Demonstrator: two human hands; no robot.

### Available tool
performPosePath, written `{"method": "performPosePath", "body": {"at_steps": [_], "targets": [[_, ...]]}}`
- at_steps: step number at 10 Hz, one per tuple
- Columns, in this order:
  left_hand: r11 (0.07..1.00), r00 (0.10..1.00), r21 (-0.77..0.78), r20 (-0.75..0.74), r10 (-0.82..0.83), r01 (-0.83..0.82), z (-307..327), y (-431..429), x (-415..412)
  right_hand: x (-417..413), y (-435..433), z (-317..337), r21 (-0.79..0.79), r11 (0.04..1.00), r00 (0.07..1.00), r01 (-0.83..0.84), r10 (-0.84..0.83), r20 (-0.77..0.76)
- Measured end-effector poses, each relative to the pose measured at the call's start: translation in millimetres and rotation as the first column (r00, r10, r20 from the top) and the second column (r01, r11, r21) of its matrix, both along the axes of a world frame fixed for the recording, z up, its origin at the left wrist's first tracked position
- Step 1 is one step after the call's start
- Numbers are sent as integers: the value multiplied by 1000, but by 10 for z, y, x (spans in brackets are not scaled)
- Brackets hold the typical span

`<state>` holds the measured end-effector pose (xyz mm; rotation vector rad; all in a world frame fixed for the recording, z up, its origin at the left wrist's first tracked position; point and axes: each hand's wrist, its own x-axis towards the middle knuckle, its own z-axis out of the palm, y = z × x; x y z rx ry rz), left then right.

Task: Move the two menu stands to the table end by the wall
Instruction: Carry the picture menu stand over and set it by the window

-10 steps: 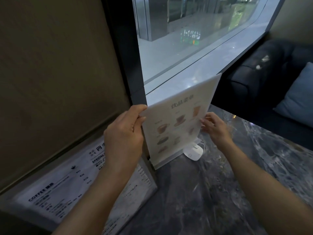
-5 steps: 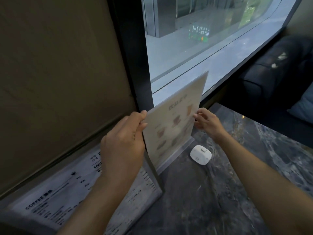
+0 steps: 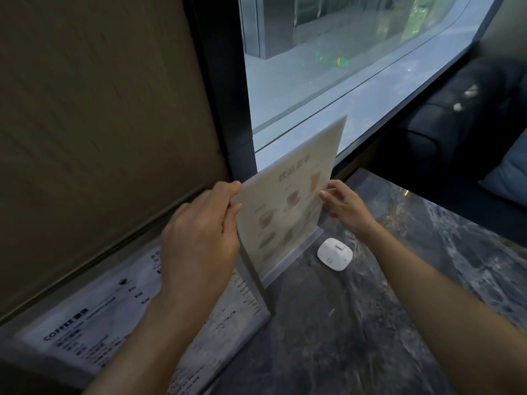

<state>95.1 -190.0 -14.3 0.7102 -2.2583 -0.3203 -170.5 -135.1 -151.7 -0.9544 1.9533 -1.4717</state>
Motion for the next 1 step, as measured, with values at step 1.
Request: {"method": "performPosePath", "body": {"at_steps": [1], "targets": [[1000, 1000, -18, -17, -2, 2, 23, 14, 7, 34, 27, 19, 46, 999, 999, -28, 30, -37]]}}
